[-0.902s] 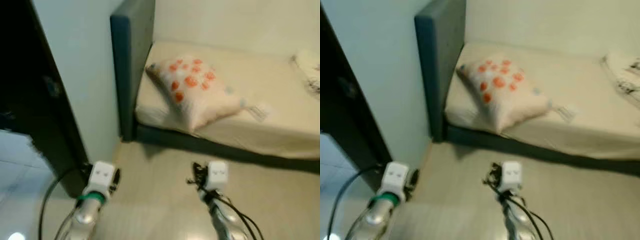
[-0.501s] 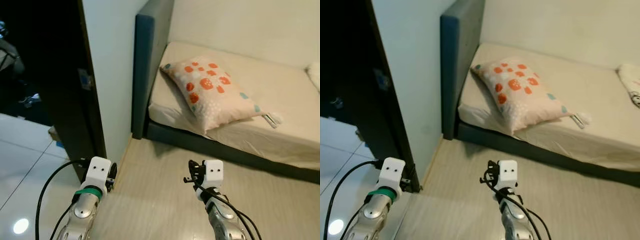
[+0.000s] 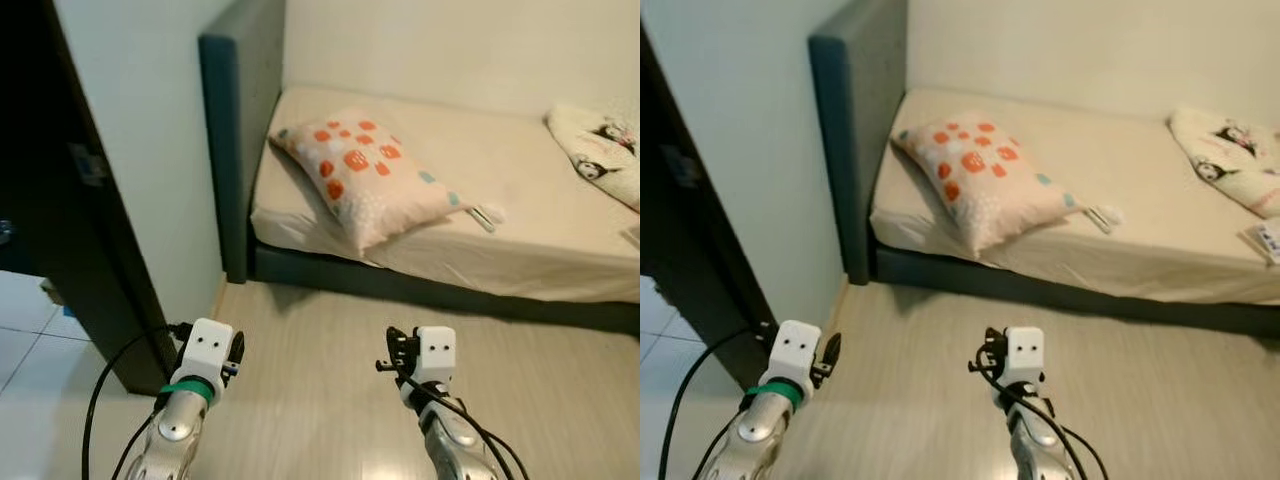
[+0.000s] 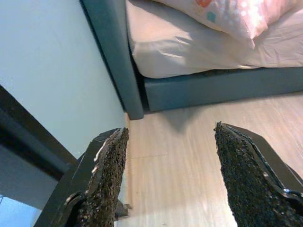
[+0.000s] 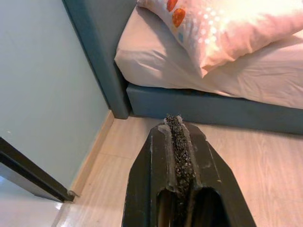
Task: Clean up the room
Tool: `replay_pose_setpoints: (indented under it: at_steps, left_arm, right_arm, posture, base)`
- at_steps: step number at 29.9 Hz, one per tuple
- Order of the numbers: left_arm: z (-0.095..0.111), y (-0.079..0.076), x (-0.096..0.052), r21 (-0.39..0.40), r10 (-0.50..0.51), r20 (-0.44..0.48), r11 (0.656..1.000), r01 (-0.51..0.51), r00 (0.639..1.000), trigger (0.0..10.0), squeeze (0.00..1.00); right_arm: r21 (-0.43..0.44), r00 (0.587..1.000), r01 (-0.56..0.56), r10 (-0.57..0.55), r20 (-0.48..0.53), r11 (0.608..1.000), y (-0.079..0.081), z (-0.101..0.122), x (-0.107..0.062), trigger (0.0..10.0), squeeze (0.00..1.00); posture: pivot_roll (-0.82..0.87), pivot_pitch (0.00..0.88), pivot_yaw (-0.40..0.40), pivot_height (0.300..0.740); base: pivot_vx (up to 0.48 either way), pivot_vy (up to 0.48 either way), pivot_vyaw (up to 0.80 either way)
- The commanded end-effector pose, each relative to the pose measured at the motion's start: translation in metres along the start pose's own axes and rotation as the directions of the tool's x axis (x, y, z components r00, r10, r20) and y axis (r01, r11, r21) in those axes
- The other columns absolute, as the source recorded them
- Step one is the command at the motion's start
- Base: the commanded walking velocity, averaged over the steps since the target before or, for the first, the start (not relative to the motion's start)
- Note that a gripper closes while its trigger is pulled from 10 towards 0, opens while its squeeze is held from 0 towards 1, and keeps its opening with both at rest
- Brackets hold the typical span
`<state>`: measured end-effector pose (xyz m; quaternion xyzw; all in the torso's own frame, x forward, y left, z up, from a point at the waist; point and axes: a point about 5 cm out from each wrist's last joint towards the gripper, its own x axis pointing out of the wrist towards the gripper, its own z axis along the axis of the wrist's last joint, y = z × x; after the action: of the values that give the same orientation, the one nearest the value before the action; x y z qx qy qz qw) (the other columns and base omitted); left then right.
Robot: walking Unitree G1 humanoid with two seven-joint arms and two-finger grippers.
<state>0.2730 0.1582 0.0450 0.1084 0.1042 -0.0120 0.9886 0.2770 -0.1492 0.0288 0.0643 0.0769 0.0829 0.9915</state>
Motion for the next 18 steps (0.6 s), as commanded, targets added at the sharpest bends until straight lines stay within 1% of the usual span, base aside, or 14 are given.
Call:
replay_pose_setpoints:
  at_steps: [1, 2, 3, 4, 5, 12, 18]
  left_arm:
    - [-0.002, 0.001, -0.001, -0.003, -0.004, 0.001, 1.0, 0.004, 1.0, 10.0, 0.0]
    - [0.002, 0.001, 0.0, 0.005, -0.005, 0.019, 1.0, 0.005, 1.0, 10.0, 0.0]
    - [0.008, 0.002, 0.001, 0.01, -0.004, 0.04, 1.0, 0.003, 0.999, 10.0, 0.0]
    - [0.008, 0.002, 0.001, 0.01, -0.004, 0.04, 1.0, 0.003, 0.999, 10.0, 0.0]
    - [0.015, 0.003, 0.002, 0.012, 0.001, 0.066, 1.0, -0.002, 0.998, 10.0, 0.0]
    - [0.021, 0.005, 0.006, 0.011, 0.006, 0.08, 1.0, -0.007, 0.997, 10.0, 0.0]
    - [0.023, 0.009, 0.007, 0.013, 0.012, 0.088, 1.0, -0.013, 0.996, 10.0, 0.0]
  right_arm:
    - [0.015, 1.0, -0.019, 0.018, 0.023, 1.0, 0.003, 0.003, -0.001, 10.0, 0.0]
    - [0.004, 0.999, -0.031, 0.031, 0.036, 1.0, 0.006, 0.006, 0.0, 10.0, 0.0]
    - [0.016, 0.998, -0.033, 0.032, 0.049, 0.999, 0.008, 0.009, 0.001, 10.0, 0.0]
    - [0.016, 0.998, -0.033, 0.032, 0.049, 0.999, 0.008, 0.009, 0.001, 10.0, 0.0]
    - [0.04, 0.998, -0.031, 0.028, 0.064, 0.999, 0.01, 0.014, 0.005, 10.0, 0.0]
    - [0.05, 0.997, -0.022, 0.018, 0.076, 0.998, 0.012, 0.02, 0.009, 10.0, 0.0]
    - [0.036, 0.995, -0.017, 0.013, 0.1, 0.999, 0.013, 0.027, 0.01, 10.0, 0.0]
  posture:
    - [0.08, 0.005, -0.016, 0.74]
    - [0.08, 0.007, -0.015, 0.74]
    - [0.08, 0.007, -0.015, 0.74]
    - [0.08, 0.007, -0.015, 0.74]
    - [0.08, 0.007, -0.015, 0.74]
    - [0.08, 0.007, -0.015, 0.74]
    - [0.09, 0.011, -0.012, 0.74]
  base:
    - [0.247, 0.0, 0.0]
    - [0.341, 0.0, 0.0]
    - [0.382, 0.0, 0.0]
    - [0.382, 0.0, 0.0]
    - [0.409, 0.0, -0.8]
    - [0.416, 0.0, -0.8]
    - [0.423, 0.0, 0.0]
